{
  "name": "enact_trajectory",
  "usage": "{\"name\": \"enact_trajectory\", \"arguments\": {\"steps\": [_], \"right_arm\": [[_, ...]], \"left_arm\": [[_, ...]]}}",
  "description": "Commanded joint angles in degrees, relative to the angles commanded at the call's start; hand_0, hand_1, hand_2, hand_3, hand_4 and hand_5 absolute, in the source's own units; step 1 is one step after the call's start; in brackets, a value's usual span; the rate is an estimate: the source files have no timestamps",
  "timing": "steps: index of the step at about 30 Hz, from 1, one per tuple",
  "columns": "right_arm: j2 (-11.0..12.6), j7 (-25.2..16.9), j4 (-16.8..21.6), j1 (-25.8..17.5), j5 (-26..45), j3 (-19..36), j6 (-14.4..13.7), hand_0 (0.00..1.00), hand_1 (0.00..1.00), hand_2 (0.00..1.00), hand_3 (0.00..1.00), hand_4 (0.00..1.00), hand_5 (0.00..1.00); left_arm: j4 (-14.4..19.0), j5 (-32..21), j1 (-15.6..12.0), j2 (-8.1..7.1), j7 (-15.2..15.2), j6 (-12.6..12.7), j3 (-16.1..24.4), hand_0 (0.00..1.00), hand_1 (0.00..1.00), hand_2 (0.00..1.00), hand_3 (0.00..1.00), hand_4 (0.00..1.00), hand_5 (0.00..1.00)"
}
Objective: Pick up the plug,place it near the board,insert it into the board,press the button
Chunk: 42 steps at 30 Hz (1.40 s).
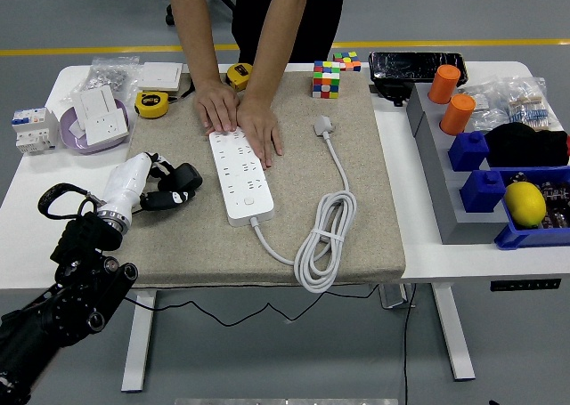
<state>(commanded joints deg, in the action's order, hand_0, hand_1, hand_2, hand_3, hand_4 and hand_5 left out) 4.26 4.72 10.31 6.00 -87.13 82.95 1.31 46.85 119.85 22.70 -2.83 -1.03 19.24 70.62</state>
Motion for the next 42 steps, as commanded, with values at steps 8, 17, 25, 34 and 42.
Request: {"name": "enact_trajectory", "arguments": {"steps": [8, 17, 25, 34, 42], "right_arm": [[-0.11, -0.01, 0.0, -0.07, 0.06, 0.06, -0.02, 0.822, 0.734, 0.743, 0.776, 0.998, 0.877], [0.12, 0.06, 0.0, 0.24, 0.15, 0.25, -0.08, 0.822, 0.734, 0.743, 0.775, 0.998, 0.881], [0.31, 0.06, 0.0, 0.69, 0.33, 0.09, -0.12, 0.822, 0.734, 0.743, 0.775, 0.998, 0.881], [0.47, 0.13, 0.0, 0.96, 0.3, -0.06, -0.08, 0.822, 0.734, 0.743, 0.776, 0.998, 0.883], [0.64, 0.19, 0.0, 0.96, 0.22, 0.02, -0.1, 0.822, 0.733, 0.743, 0.776, 0.998, 0.884]], "left_arm": [[2.28, -1.27, 0.87, -1.64, -0.46, 1.01, -2.81, 0.561, 0.425, 0.342, 0.361, 0.667, 0.19], [7.07, -3.98, 5.63, -6.83, -1.15, 0.89, -12.23, 0.554, 0.441, 0.348, 0.359, 0.613, 0.161], [7.52, -2.03, 11.42, -9.99, -2.03, -0.34, -23.43, 0.553, 0.444, 0.352, 0.362, 0.61, 0.159], [3.41, -0.02, 13.93, -9.54, -1.57, -0.1, -27.17, 0.551, 0.455, 0.356, 0.364, 0.606, 0.15], [2.3, -0.53, 14.12, -9.89, -1.54, -0.45, -28.29, 0.551, 0.456, 0.358, 0.364, 0.607, 0.146]]}}
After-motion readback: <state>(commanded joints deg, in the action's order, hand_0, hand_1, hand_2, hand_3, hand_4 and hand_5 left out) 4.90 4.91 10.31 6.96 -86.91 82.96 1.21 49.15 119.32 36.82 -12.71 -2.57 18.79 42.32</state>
